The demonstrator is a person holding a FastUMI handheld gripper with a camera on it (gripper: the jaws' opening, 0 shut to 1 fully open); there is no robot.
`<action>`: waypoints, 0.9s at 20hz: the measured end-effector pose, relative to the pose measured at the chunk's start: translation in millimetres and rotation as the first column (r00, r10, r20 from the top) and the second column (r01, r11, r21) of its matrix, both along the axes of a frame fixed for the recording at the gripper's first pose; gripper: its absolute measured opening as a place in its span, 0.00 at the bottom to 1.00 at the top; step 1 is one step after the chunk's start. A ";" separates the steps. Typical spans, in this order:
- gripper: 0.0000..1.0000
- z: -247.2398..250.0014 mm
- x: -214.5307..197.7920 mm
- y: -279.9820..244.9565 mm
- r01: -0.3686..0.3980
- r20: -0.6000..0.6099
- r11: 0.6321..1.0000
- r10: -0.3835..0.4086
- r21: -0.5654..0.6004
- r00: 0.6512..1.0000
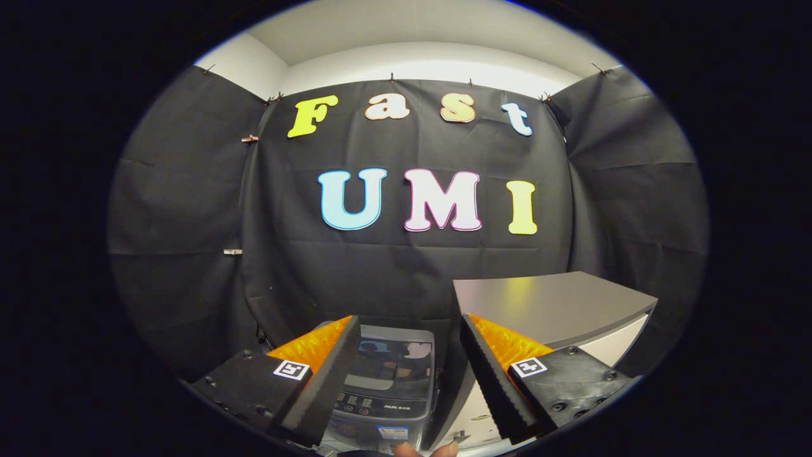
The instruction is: Put the clothes into the washing machine and then close the washing machine lid.
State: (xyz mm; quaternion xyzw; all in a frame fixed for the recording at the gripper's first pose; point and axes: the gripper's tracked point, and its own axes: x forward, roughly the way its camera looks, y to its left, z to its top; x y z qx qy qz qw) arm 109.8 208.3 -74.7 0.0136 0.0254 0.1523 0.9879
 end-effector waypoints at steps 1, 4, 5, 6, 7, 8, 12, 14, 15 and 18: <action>0.99 2.2 -1.7 -7.7 0.004 0.000 1.000 -0.004 0.005 1.000; 0.99 4.8 -4.7 -33.0 0.026 -0.002 0.999 -0.026 0.022 1.000; 0.99 7.5 -4.3 -39.7 0.036 -0.003 0.999 -0.036 0.033 0.999; 0.99 9.3 -4.9 -45.9 0.044 -0.002 0.998 -0.044 0.042 0.999; 0.99 10.2 -5.7 -52.1 0.052 0.000 0.998 -0.053 0.045 0.999; 0.99 10.8 -6.7 -57.4 0.059 0.003 0.997 -0.059 0.043 0.998; 0.99 15.4 -6.4 -65.8 0.070 0.006 0.997 -0.070 0.045 0.997; 0.99 14.3 -6.0 -68.1 0.072 0.005 0.997 -0.073 0.034 0.997; 0.99 14.0 -4.3 -68.7 0.074 0.004 0.997 -0.075 0.026 0.997; 0.99 14.3 -5.4 -68.8 0.074 0.000 0.997 -0.074 0.026 0.997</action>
